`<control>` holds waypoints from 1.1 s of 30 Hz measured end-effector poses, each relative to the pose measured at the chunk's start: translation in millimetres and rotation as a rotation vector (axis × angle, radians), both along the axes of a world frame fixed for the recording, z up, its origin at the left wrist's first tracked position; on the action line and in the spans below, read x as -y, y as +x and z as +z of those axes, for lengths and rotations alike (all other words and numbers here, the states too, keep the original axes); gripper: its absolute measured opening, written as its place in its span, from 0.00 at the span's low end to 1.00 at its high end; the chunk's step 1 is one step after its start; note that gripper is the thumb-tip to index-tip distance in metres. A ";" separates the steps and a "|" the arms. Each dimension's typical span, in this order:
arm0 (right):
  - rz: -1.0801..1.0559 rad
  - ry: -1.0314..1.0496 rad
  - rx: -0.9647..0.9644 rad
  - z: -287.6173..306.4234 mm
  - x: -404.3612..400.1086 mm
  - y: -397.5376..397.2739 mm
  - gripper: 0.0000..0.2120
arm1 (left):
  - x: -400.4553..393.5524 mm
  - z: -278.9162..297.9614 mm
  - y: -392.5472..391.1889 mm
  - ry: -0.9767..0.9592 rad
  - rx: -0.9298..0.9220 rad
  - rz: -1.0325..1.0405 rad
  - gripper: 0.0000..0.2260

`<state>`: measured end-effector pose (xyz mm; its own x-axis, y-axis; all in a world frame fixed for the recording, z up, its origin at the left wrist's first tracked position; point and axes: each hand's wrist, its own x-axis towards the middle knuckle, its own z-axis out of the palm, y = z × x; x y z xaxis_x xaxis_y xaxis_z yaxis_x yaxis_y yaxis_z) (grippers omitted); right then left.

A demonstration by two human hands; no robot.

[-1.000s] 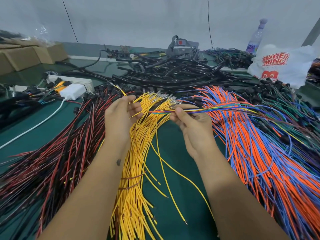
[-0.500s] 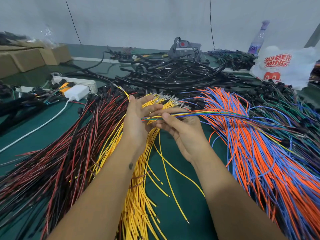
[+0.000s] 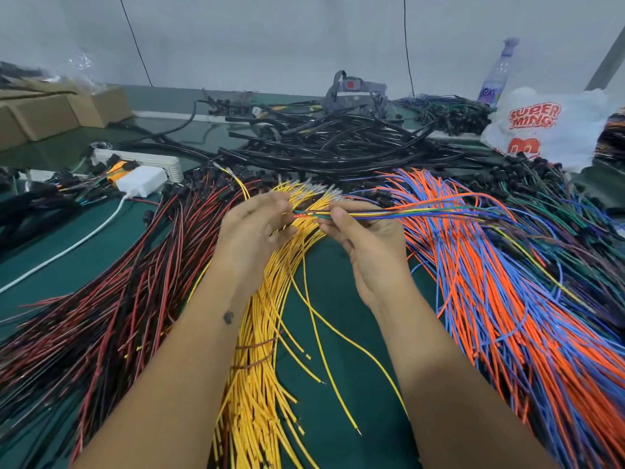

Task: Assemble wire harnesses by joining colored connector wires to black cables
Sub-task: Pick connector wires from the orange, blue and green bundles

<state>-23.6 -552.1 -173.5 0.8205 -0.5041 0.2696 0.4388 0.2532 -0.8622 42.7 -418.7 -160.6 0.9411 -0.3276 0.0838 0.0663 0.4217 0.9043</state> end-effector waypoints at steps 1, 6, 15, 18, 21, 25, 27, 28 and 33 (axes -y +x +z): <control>-0.009 0.003 0.003 0.1 0.4 0.3 0.07 | -0.8 -1.2 0.2 0.032 0.034 -0.009 0.04; -0.034 0.015 0.009 -0.4 3.3 0.3 0.06 | 1.5 -3.1 -2.7 0.098 0.097 -0.020 0.04; 0.017 -0.014 -0.018 -0.6 2.2 -1.5 0.05 | 6.9 -6.8 -5.5 0.086 0.140 -0.016 0.09; 0.027 -0.019 -0.026 -1.3 3.5 -2.4 0.05 | 6.8 -7.6 -6.2 0.109 0.155 -0.040 0.10; 0.013 -0.001 -0.021 -2.0 4.9 -2.0 0.07 | 5.8 -7.3 -5.3 0.085 0.117 -0.055 0.09; 0.010 0.041 -0.012 -2.3 7.4 -0.7 0.07 | 2.4 -7.9 -2.1 0.094 0.078 -0.067 0.04; 0.014 0.056 -0.007 -2.3 8.3 -0.5 0.06 | 1.8 -7.3 -1.6 0.064 0.018 -0.099 0.05; 0.018 0.061 -0.004 -2.4 8.4 -0.5 0.05 | 1.6 -6.9 -1.2 0.050 -0.002 -0.111 0.05; 0.051 0.064 0.003 -2.4 6.7 -1.1 0.05 | 2.4 -6.0 -2.0 0.014 -0.018 -0.136 0.05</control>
<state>-24.8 -558.8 -175.8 0.8449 -0.4777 0.2407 0.4264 0.3298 -0.8423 40.7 -421.1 -166.5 0.8891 -0.4534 0.0619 0.1381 0.3949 0.9083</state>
